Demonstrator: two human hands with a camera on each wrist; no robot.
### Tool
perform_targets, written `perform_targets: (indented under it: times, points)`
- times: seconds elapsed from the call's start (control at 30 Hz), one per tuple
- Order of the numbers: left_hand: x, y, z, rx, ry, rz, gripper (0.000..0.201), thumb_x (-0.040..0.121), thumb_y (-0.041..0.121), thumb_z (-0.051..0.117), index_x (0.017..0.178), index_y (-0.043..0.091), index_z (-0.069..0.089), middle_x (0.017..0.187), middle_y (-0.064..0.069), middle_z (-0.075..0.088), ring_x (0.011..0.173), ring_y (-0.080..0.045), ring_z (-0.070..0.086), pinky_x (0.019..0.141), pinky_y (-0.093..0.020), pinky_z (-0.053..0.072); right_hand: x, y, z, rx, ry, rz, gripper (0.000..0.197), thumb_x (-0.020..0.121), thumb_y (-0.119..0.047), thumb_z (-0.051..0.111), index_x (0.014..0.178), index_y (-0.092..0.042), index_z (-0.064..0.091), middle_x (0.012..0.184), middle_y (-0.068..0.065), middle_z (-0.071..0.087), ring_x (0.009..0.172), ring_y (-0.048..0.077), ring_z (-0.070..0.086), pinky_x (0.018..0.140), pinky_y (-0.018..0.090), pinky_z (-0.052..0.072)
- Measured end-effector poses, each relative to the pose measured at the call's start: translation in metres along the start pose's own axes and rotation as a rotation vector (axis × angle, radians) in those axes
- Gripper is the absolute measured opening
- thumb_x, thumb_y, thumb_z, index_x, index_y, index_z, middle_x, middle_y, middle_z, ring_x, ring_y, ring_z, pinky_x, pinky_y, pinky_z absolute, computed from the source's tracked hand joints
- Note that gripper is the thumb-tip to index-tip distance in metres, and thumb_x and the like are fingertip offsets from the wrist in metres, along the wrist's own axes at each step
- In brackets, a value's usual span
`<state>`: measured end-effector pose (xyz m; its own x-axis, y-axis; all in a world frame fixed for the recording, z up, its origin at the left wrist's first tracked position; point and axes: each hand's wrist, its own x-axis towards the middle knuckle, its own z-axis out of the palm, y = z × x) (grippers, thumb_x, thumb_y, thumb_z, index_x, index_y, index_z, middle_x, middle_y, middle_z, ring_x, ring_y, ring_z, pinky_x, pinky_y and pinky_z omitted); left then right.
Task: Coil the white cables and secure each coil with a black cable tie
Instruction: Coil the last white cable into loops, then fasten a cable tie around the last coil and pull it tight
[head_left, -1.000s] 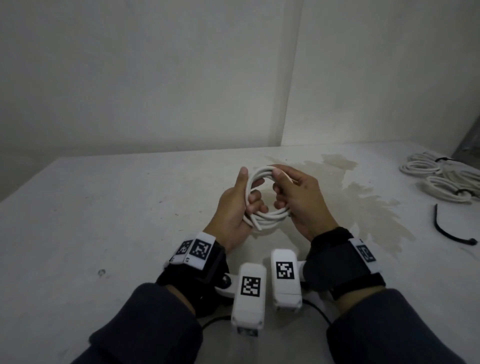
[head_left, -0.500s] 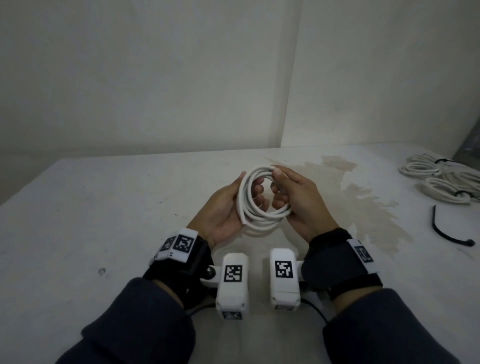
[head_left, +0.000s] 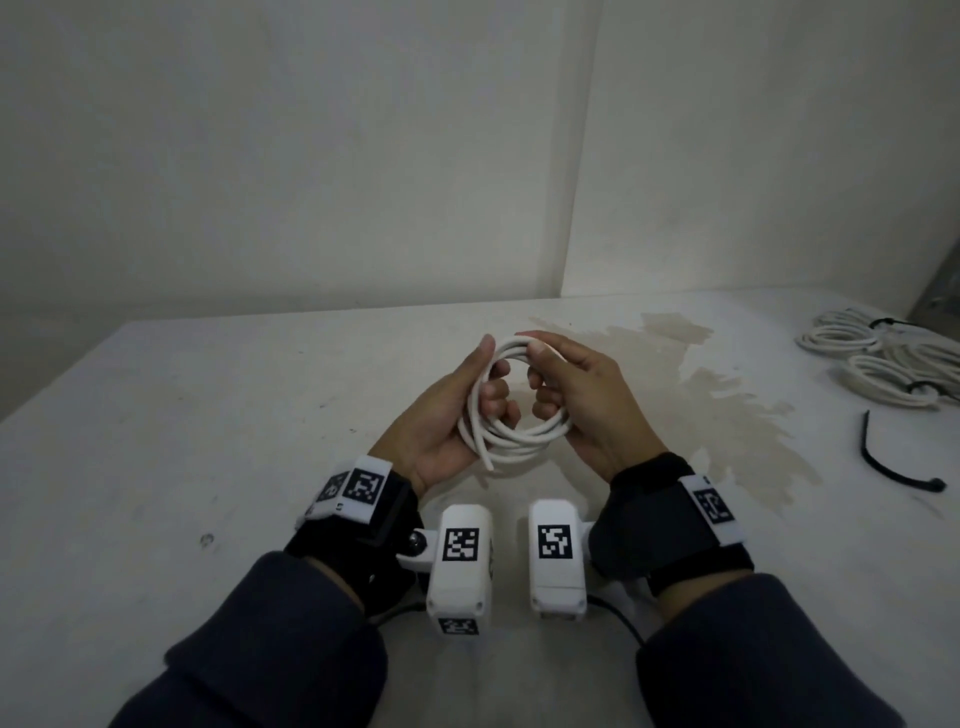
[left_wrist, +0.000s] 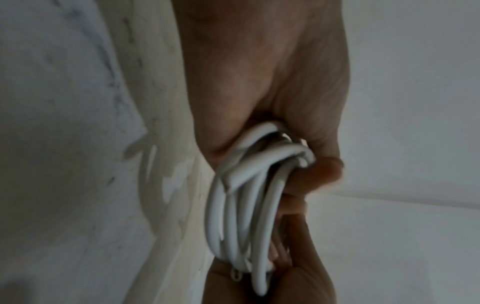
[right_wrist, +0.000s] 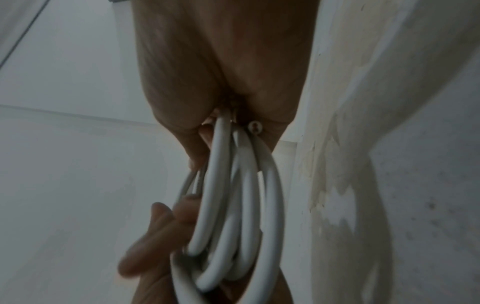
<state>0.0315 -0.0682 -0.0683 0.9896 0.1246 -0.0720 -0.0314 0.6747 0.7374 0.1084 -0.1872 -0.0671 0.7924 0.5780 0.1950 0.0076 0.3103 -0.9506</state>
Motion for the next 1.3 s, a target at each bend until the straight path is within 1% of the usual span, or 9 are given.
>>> perform_targets:
  times: [0.2, 0.47, 0.57, 0.67, 0.77, 0.97, 1.13, 1.23, 1.3]
  points:
    - [-0.002, 0.013, -0.004, 0.085, -0.047, 0.052, 0.024, 0.080, 0.023, 0.056, 0.082, 0.000, 0.064, 0.067, -0.006, 0.066, 0.057, -0.011, 0.066, 0.069, -0.027, 0.059, 0.002, -0.002, -0.001, 0.059, -0.056, 0.047, 0.016, 0.095, -0.016, 0.056, 0.101, -0.014, 0.071, 0.069, 0.006, 0.049, 0.049, 0.012, 0.039, 0.047, 0.020, 0.039]
    - [0.004, 0.011, 0.016, 0.265, 0.156, 0.038, 0.014, 0.093, 0.023, 0.053, 0.093, 0.011, 0.059, 0.046, 0.006, 0.032, 0.032, -0.003, 0.024, 0.035, -0.016, 0.031, -0.007, -0.009, -0.007, 0.006, -0.048, 0.087, 0.021, 0.098, -0.014, 0.053, 0.110, -0.008, 0.069, 0.067, 0.005, 0.050, 0.047, 0.012, 0.043, 0.048, 0.024, 0.042]
    - [0.009, 0.001, 0.026, 0.437, 0.302, 0.153, 0.023, 0.089, 0.035, 0.064, 0.074, 0.017, 0.061, 0.045, 0.007, 0.026, 0.034, -0.007, 0.023, 0.034, -0.016, 0.024, -0.012, -0.013, -0.009, -0.091, -0.009, 0.087, 0.024, 0.098, -0.016, 0.053, 0.115, -0.009, 0.068, 0.068, 0.003, 0.053, 0.048, 0.011, 0.046, 0.052, 0.027, 0.042]
    - [0.017, -0.009, 0.035, 0.427, 0.360, 0.150, 0.021, 0.087, 0.031, 0.067, 0.075, 0.014, 0.060, 0.044, 0.007, 0.025, 0.035, -0.008, 0.021, 0.034, -0.016, 0.022, -0.015, -0.017, -0.015, -0.130, 0.045, 0.131, 0.025, 0.099, -0.018, 0.051, 0.117, -0.007, 0.066, 0.079, 0.007, 0.056, 0.054, 0.012, 0.051, 0.056, 0.027, 0.047]
    - [0.025, -0.018, 0.045, 0.376, 0.400, 0.134, 0.022, 0.087, 0.027, 0.068, 0.075, 0.012, 0.057, 0.042, 0.007, 0.025, 0.034, -0.008, 0.020, 0.034, -0.016, 0.022, -0.017, -0.023, -0.030, -0.128, 0.095, 0.183, 0.027, 0.100, -0.017, 0.049, 0.116, -0.002, 0.064, 0.097, 0.013, 0.061, 0.082, 0.020, 0.059, 0.072, 0.031, 0.056]
    - [0.040, -0.040, 0.060, 0.303, 0.367, 0.096, 0.026, 0.088, 0.025, 0.067, 0.071, 0.015, 0.050, 0.041, 0.008, 0.022, 0.032, -0.008, 0.020, 0.033, -0.016, 0.021, -0.024, -0.038, -0.065, -0.265, 0.189, 0.279, 0.015, 0.095, -0.020, 0.056, 0.100, -0.011, 0.067, 0.082, 0.005, 0.058, 0.076, 0.019, 0.053, 0.067, 0.030, 0.043]
    - [0.047, -0.050, 0.065, 0.352, 0.340, 0.079, 0.024, 0.088, 0.026, 0.067, 0.074, 0.014, 0.052, 0.043, 0.008, 0.021, 0.033, -0.008, 0.020, 0.034, -0.016, 0.022, -0.018, -0.044, -0.130, -0.678, 0.626, 0.192, 0.029, 0.087, -0.018, 0.062, 0.115, -0.009, 0.067, 0.120, 0.008, 0.065, 0.113, 0.025, 0.057, 0.098, 0.035, 0.045]
    - [0.051, -0.052, 0.065, 0.380, 0.326, 0.064, 0.022, 0.088, 0.026, 0.067, 0.075, 0.013, 0.055, 0.044, 0.007, 0.021, 0.034, -0.008, 0.020, 0.033, -0.016, 0.022, -0.022, -0.056, -0.177, -1.072, 0.859, 0.367, 0.042, 0.085, -0.017, 0.056, 0.126, -0.012, 0.060, 0.136, 0.016, 0.051, 0.126, 0.033, 0.045, 0.105, 0.036, 0.036]
    - [0.052, -0.053, 0.063, 0.387, 0.320, 0.051, 0.023, 0.088, 0.026, 0.067, 0.073, 0.014, 0.055, 0.044, 0.007, 0.020, 0.034, -0.008, 0.019, 0.034, -0.016, 0.022, -0.024, -0.058, -0.200, -1.135, 0.841, 0.521, 0.044, 0.084, -0.020, 0.055, 0.126, -0.006, 0.056, 0.136, 0.018, 0.049, 0.125, 0.037, 0.044, 0.103, 0.038, 0.036]
